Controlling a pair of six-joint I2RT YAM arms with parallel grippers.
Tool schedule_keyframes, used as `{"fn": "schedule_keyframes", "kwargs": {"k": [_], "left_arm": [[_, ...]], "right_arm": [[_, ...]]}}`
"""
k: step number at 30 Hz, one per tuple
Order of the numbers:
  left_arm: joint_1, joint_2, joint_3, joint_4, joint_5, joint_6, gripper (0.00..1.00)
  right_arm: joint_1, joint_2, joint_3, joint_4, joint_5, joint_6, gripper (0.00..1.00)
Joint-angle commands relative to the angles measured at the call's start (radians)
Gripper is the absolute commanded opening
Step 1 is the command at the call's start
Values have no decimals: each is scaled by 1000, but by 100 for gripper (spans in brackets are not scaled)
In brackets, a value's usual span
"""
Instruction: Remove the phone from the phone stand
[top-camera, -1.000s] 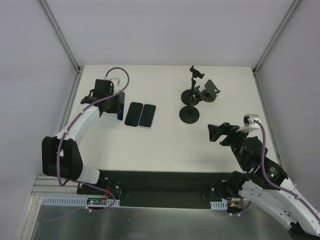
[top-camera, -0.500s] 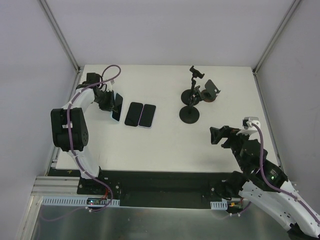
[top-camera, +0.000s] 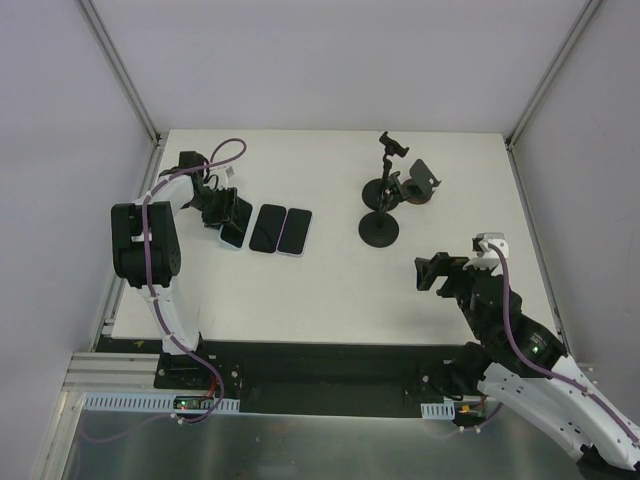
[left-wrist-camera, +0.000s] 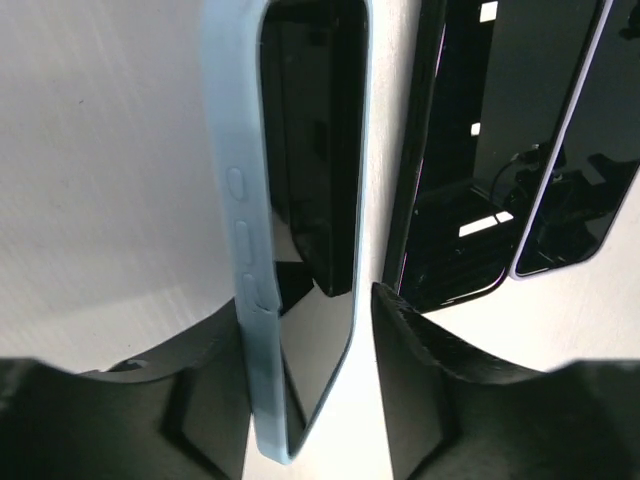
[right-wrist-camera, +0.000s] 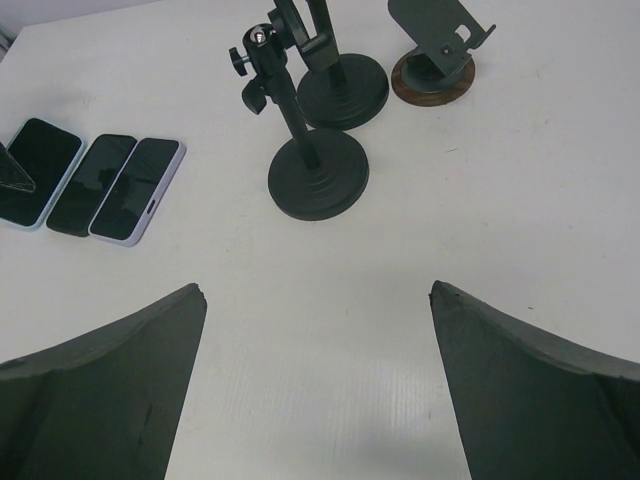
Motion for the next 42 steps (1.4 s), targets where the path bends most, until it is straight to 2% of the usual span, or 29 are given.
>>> {"fn": "schedule_keyframes", "kwargs": {"k": [1,3,15,19,28,31,34,35,42], "left_arm": [[-3,-17,22,-11,-70,10,49],[-3,-24,17,-11,-93,4,51],[-3,-73,6,-9,-233,-53,82],[-3,-95,-12,3,-277,-91,90],[-1,-55,-46,69,-211,-158,82],[-1,-38,-43,75,-208,-162,74],[-1,-24,-44,81,-207,-160,72],[0,-17,-43,83,-207,-158,66],[-7,17,-35,93,-188,-135,59]], "right_arm": [[2,8,6,14,4,-7,96],[2,13,9,13,1,-5,96],[2,-2,1,-1,-10,13,97],[1,-1,-2,-3,-13,18,97],[4,-7,-3,-7,-15,19,97],[2,-10,-5,-9,-12,22,97],[2,-7,-9,-11,-13,25,97],[2,-4,-8,-9,-13,25,97],[1,22,-6,-3,-25,27,97]]}}
